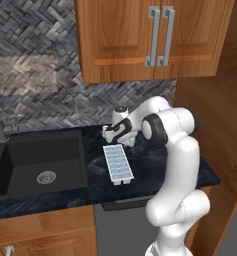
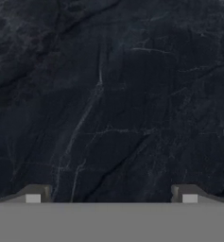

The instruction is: The ice cube tray has been filled with water. Take the tray and place it in the freezer to make ice. Close the freezer door after placing the tray.

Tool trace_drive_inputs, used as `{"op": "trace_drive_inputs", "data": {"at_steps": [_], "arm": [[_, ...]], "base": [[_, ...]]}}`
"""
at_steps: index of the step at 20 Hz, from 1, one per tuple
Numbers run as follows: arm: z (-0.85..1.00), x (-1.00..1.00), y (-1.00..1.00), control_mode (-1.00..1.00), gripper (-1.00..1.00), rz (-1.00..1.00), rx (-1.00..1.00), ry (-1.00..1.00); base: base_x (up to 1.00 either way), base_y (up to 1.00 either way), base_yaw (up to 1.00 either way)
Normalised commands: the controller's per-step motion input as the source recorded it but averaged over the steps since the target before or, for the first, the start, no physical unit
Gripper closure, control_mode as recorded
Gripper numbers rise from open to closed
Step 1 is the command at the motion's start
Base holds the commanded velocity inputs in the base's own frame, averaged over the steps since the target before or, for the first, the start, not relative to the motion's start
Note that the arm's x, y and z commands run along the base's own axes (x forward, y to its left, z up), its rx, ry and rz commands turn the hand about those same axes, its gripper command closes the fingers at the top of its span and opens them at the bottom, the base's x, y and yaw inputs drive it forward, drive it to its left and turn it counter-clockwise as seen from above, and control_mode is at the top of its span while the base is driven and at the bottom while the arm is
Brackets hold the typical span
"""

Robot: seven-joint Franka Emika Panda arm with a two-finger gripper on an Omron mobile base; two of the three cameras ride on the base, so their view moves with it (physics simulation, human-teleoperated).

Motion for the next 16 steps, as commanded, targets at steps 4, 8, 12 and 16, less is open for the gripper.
{"op": "trace_drive_inputs", "data": {"at_steps": [4, 8, 12, 16], "arm": [[-0.18, -0.64, 0.43, -1.0, -1.0, 0.0, 0.0, 0.0], [-0.21, -0.9, 0.43, -1.0, -1.0, 0.0, 0.0, 0.0], [-0.17, -0.91, 0.38, -1.0, -1.0, 0.0, 0.0, 0.0], [-0.08, -0.62, 0.19, -1.0, -1.0, 0.0, 0.0, 0.0]], "base": [[0.0, 0.0, 0.0], [0.0, 0.0, 0.0], [0.0, 0.0, 0.0], [0.0, 0.0, 0.0]]}}
